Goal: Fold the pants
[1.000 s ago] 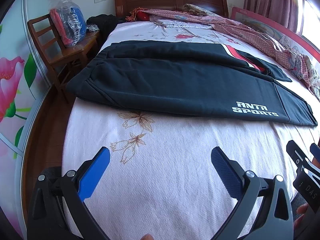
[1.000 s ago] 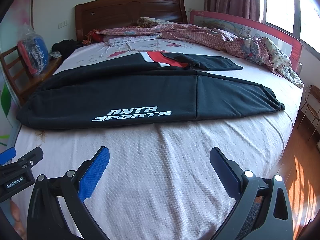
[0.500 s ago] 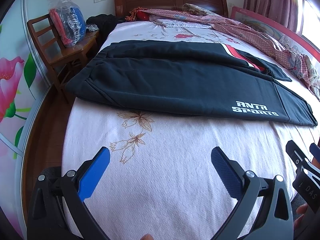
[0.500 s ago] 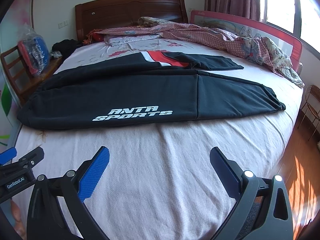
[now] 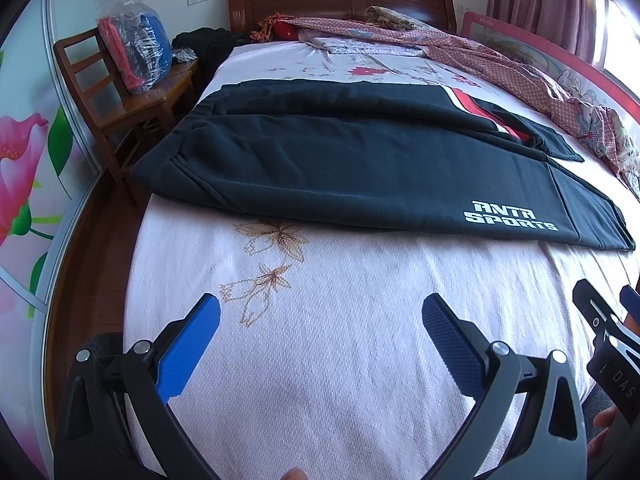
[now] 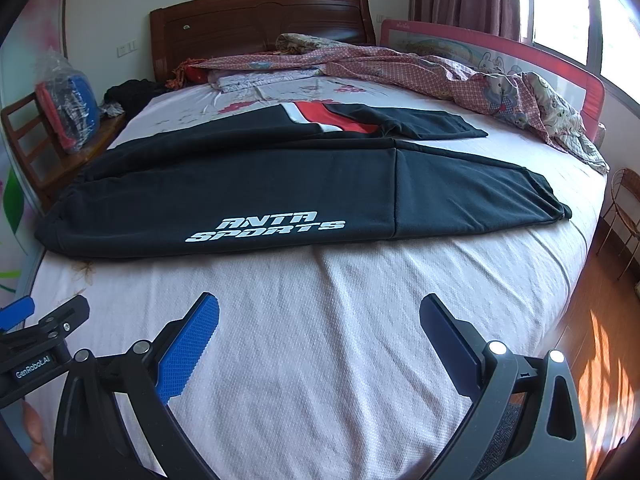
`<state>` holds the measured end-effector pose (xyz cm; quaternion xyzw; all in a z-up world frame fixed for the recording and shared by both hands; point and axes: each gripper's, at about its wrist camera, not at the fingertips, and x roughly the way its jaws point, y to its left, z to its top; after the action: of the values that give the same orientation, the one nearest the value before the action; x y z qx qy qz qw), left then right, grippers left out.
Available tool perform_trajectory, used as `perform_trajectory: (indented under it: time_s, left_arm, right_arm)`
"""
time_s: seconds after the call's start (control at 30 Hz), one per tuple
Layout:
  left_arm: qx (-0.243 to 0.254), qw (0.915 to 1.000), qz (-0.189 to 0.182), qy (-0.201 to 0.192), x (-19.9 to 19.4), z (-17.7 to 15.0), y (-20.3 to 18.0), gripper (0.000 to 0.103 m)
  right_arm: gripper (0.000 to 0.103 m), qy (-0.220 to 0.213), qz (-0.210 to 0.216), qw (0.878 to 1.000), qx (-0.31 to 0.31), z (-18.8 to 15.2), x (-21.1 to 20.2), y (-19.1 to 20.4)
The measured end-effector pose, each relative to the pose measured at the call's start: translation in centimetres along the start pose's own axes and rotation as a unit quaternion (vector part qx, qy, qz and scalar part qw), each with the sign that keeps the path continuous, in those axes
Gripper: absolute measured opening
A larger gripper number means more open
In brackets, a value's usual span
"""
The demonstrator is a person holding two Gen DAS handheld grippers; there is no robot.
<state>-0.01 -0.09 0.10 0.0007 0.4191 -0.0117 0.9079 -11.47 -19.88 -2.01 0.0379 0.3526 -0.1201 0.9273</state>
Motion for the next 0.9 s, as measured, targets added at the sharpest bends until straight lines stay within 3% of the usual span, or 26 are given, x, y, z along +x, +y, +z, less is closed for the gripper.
perform_trajectory:
  time_s: [0.57, 0.63, 0.7, 0.77, 0.83, 0.9]
  left_arm:
    - [0.012, 0.9998, 0.015, 0.007, 0.3, 0.2, 0.2, 0.101]
    - [0.000, 0.9999, 0.001, 0.016, 0.5, 0.6, 0.6, 0.101]
    - [-0.035, 0.9978, -0.042, 0.038, 1.1, 1.5, 1.8, 0.101]
    - [-0.097, 0.9858, -0.121, 0.063, 2.0, 2.4, 3.5, 0.101]
    - [-0.179, 0.9623, -0.189, 0.079, 3.1, 3.3, 5.8, 0.101]
    - [-0.244, 0.9394, -0.225, 0.087, 4.6, 4.0, 7.8, 0.101]
  right_arm:
    - [0.100, 0.005, 0.001, 1.000, 0.001, -0.2, 0.1, -0.1]
    - [0.100, 0.007, 0.002, 1.000, 0.003, -0.2, 0.2, -0.2]
    - [0.100, 0.010, 0.002, 1.000, 0.003, -0.2, 0.3, -0.3]
    - [0.100, 0.012, 0.000, 1.000, 0.004, -0.2, 0.3, -0.3]
    - [0.100, 0.015, 0.000, 1.000, 0.004, -0.2, 0.4, -0.3]
    - [0.100, 0.018, -0.003, 1.000, 0.002, -0.3, 0.5, -0.3]
